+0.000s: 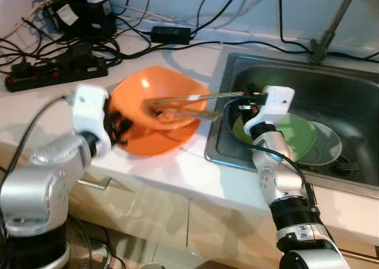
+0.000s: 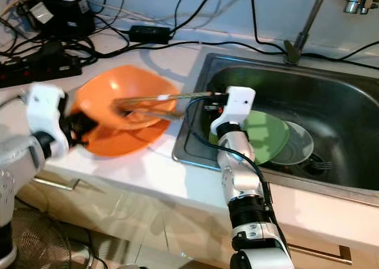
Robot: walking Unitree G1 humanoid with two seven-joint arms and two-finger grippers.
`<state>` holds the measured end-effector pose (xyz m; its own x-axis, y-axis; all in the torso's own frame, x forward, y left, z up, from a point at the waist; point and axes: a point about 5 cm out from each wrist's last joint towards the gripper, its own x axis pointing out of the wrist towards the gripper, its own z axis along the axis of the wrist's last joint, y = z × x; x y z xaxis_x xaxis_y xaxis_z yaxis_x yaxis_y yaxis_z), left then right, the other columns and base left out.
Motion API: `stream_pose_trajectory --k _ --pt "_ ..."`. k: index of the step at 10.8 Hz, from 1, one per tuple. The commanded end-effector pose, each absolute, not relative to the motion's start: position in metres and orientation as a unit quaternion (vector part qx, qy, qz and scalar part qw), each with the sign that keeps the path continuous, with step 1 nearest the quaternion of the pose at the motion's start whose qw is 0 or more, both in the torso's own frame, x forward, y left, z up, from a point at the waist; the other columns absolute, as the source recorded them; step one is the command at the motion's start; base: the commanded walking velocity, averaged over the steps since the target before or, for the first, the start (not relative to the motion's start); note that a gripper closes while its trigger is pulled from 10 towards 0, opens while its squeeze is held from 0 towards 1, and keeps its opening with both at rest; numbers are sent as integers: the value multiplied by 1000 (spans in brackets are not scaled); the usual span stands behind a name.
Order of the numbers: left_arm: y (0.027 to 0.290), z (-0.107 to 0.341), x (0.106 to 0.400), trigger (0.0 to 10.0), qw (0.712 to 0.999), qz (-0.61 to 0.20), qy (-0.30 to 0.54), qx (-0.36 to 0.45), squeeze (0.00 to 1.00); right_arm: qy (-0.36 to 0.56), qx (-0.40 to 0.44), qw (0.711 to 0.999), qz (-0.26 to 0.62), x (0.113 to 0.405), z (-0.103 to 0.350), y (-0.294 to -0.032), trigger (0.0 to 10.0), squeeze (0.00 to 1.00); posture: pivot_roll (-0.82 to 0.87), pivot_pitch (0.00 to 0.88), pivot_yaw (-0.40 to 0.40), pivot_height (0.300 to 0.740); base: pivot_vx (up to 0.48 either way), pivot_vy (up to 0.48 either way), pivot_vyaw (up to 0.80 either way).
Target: Kitchen organization
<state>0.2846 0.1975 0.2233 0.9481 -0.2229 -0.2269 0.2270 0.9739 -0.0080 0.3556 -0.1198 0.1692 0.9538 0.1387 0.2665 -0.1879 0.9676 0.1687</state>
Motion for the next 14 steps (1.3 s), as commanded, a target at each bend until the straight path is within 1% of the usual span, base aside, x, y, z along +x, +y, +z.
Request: stream_pose_trajectory --k 1,3,6,7,8,9,10,11,12,14 --pt "201 234 288 10000 991 -101 88 7 0 -128 99 984 77 356 168 -123 10000 0 312 59 -1 740 0 0 0" --pt "212 230 286 10000 988 -87 119 50 0 -129 99 984 75 356 167 -124 10000 0 314 65 -2 740 0 0 0" --pt "237 224 278 10000 977 -56 170 112 0 -127 100 984 76 357 166 -123 10000 0 324 69 -12 740 0 0 0" --pt "250 231 277 10000 977 -18 162 138 0 -128 99 984 78 358 167 -123 10000 0 322 68 -12 740 0 0 0" --pt "259 238 280 10000 977 21 131 164 0 -129 98 984 77 358 168 -124 10000 0 319 64 -11 740 0 0 0" --pt "270 249 284 10000 973 88 66 201 0 -132 96 984 74 358 169 -127 10000 0 318 60 -11 740 0 0 0" --pt "271 260 286 10000 970 137 3 202 0 -139 93 984 67 359 172 -132 10000 0 305 46 -13 740 0 0 0" --pt "266 265 289 10000 968 161 -47 188 0 -148 89 983 63 359 176 -135 10000 0 300 30 -16 740 0 0 0" --pt "257 264 294 10000 968 162 -100 165 0 -162 81 982 49 360 182 -142 10000 0 289 11 -20 740 0 0 0" --pt "204 246 317 10000 975 81 -146 149 0 -182 65 981 35 360 190 -156 10000 0 264 0 -16 740 0 0 0"
